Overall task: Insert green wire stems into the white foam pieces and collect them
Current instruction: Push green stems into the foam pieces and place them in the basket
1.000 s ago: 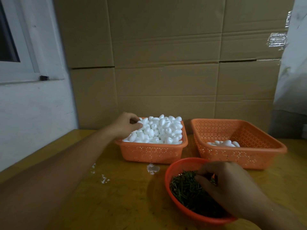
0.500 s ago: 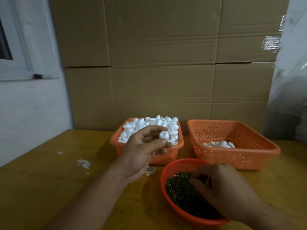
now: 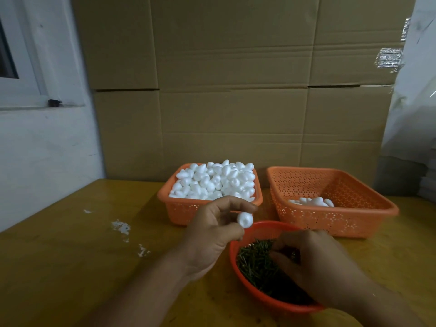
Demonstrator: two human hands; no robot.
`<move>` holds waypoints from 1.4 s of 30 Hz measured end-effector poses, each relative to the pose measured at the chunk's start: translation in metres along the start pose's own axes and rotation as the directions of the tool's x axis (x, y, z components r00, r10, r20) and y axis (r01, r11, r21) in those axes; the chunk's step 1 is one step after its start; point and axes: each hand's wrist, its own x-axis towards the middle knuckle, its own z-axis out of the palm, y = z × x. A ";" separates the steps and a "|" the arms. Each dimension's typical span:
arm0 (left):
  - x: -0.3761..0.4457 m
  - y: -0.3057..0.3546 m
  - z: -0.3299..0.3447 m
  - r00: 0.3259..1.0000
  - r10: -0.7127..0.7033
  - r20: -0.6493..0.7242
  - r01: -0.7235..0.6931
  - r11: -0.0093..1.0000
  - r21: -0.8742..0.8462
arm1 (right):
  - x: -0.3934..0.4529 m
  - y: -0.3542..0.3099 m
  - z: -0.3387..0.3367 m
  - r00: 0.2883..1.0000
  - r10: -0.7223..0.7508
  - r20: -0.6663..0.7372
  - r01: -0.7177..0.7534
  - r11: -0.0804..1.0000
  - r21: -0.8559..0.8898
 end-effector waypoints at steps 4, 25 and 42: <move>-0.002 -0.006 0.004 0.995 0.055 0.085 -0.067 0.988 0.140 | 0.001 0.000 -0.001 0.995 -0.023 0.093 0.027 0.999 -0.045; -0.008 -0.009 0.021 0.995 0.007 0.095 -0.011 0.999 0.037 | 0.015 -0.010 0.013 0.964 0.146 0.220 -0.108 0.978 -0.176; 0.002 -0.009 0.012 0.936 -0.351 0.039 0.329 0.826 -0.457 | 0.006 -0.004 0.000 0.979 0.049 -0.196 0.015 0.949 0.315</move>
